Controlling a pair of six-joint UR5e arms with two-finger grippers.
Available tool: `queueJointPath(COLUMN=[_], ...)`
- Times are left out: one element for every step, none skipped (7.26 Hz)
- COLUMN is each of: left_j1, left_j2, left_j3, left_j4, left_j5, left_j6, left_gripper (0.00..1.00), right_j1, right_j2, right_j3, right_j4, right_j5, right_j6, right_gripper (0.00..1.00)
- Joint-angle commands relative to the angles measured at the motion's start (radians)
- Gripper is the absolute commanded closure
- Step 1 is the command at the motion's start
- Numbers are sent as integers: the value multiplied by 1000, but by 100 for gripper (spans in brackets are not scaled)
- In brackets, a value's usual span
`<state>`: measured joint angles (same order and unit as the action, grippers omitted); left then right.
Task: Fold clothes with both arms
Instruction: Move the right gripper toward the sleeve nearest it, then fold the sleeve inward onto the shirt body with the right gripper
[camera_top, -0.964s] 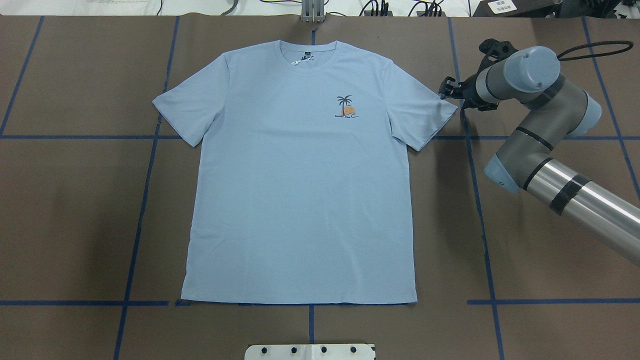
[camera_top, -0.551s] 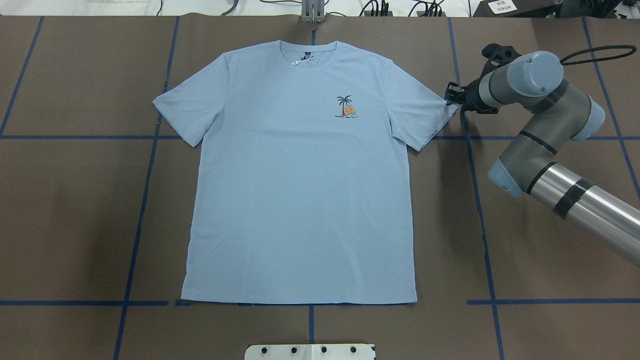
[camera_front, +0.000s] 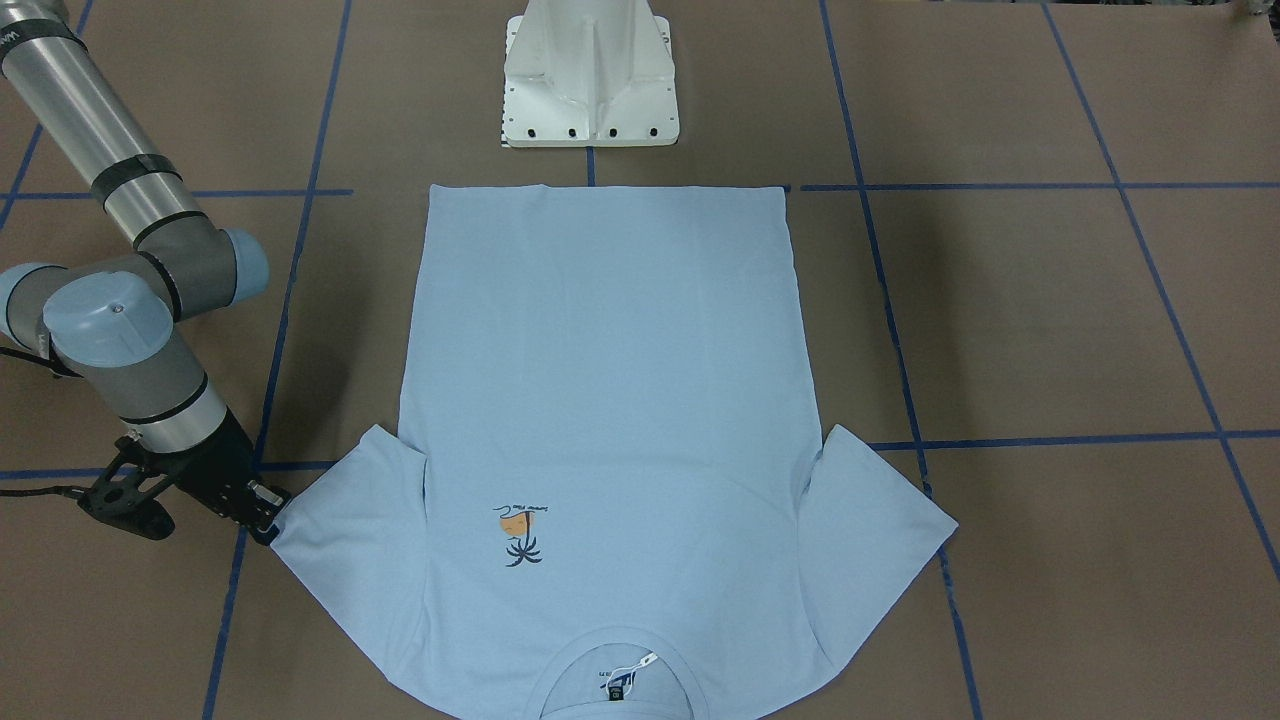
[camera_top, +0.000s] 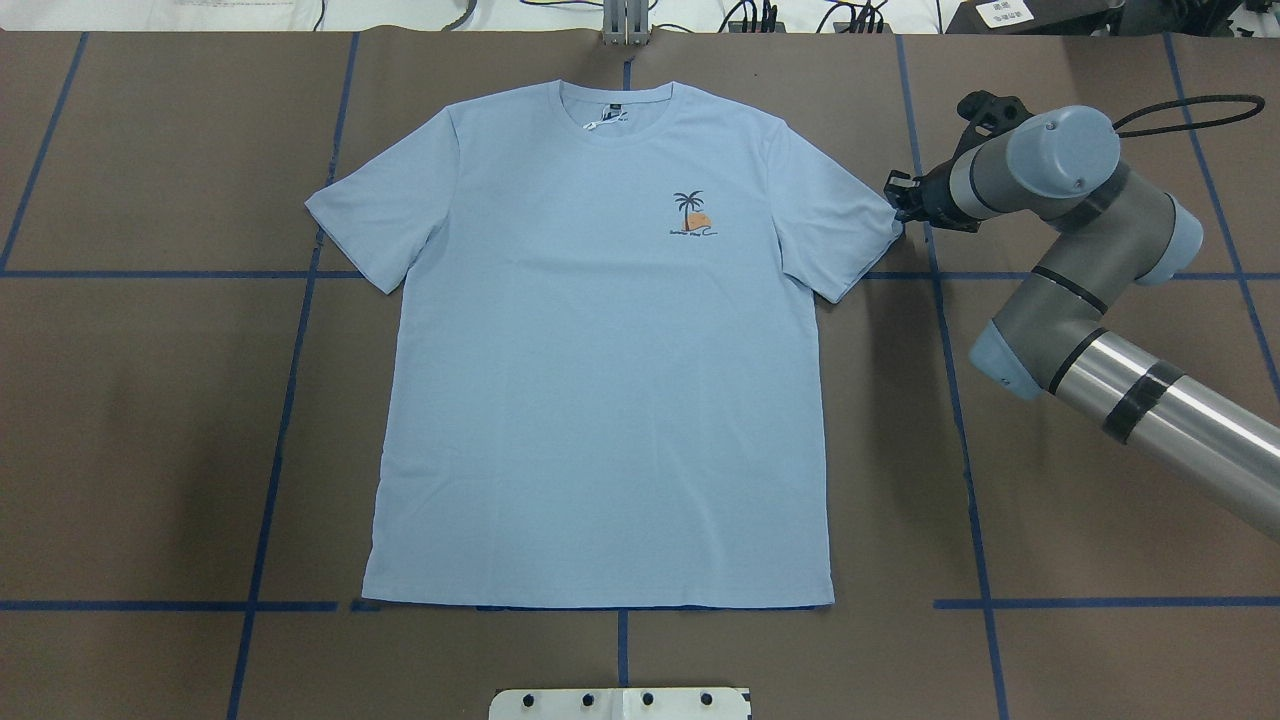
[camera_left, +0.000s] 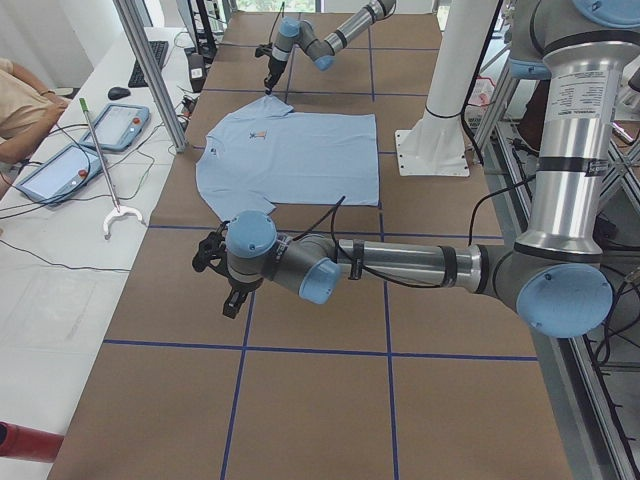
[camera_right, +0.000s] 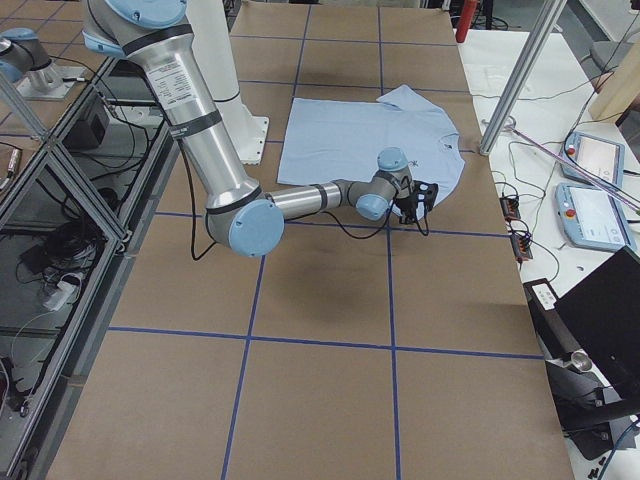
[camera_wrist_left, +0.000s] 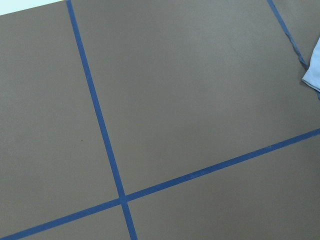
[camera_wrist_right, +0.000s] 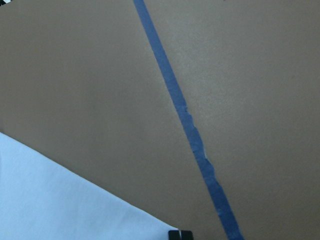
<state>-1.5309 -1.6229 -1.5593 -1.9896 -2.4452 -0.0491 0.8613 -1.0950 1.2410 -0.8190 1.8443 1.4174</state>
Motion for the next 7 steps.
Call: queueJointPath(left_j1=[0,0,0,0,0,0,0], left_j2=[0,0,0,0,0,0,0], left_j3=[-1,-1,-2,-2,1,1,-1], left_j4=[0,0,0,0,0,0,-2], left_j5=[0,0,0,0,0,0,0], left_j6=[0,0,0,0,0,0,-2], left_gripper=[0,0,0,0,0,0,0], right_j1=[-28,-33,-38,-48,-59,-61,-80], right_j2=[79,149,217,271,285,321,357], right_j3=[34,28,-1,-59,-72,-113,-153], right_j4=[-5,-29,-45,-39,-37,-37,-39], right_j5=[-2,-5,-17,-39,-68,-85,-126], right_j6=[111,185,231,233,235,233,227], right_gripper=[100,100,100,100,100,100,38])
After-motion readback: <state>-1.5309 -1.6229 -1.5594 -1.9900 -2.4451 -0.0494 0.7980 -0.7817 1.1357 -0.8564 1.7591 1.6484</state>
